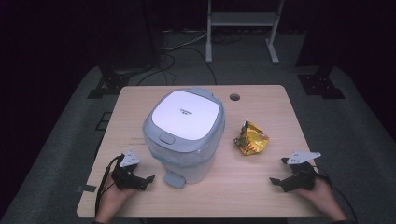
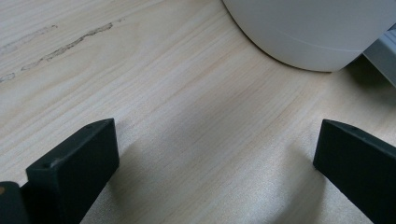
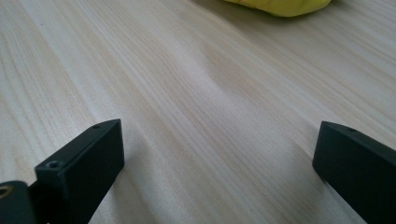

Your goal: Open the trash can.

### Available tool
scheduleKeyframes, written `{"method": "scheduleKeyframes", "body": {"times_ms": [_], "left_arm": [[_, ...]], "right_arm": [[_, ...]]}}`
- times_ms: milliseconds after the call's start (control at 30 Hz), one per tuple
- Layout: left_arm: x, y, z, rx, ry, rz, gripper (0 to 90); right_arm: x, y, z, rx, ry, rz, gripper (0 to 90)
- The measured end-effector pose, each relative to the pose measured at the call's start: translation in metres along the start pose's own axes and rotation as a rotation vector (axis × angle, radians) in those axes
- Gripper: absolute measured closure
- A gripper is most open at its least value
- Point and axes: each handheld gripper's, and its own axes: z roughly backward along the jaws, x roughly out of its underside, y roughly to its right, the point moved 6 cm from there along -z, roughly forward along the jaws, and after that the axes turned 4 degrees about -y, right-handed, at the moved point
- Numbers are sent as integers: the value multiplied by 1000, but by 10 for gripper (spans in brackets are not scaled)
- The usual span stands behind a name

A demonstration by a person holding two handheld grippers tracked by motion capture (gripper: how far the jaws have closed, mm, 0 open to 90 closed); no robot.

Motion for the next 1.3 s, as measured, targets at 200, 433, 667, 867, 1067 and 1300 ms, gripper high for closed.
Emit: {"method": "scheduleKeyframes", "body": {"times_ms": [200,433,667,867,1067,1300], "left_arm": [[0,0,0,-3,0,6,0],[1,0,2,1,7,10,39],[-2,3,10,37,43,12,130],[-6,6,16,51,57,21,200],[-11,8,25,96,90,38,243],[-15,13,34,124,122,39,370]], "right_arm": [[0,0,0,0,0,0,11],[0,0,0,1,0,-4,11],[0,0,0,1,1,-4,11],[0,0,0,1,0,-4,12],[0,0,0,1,1,-4,12],[0,0,0,1,0,-4,11]]}}
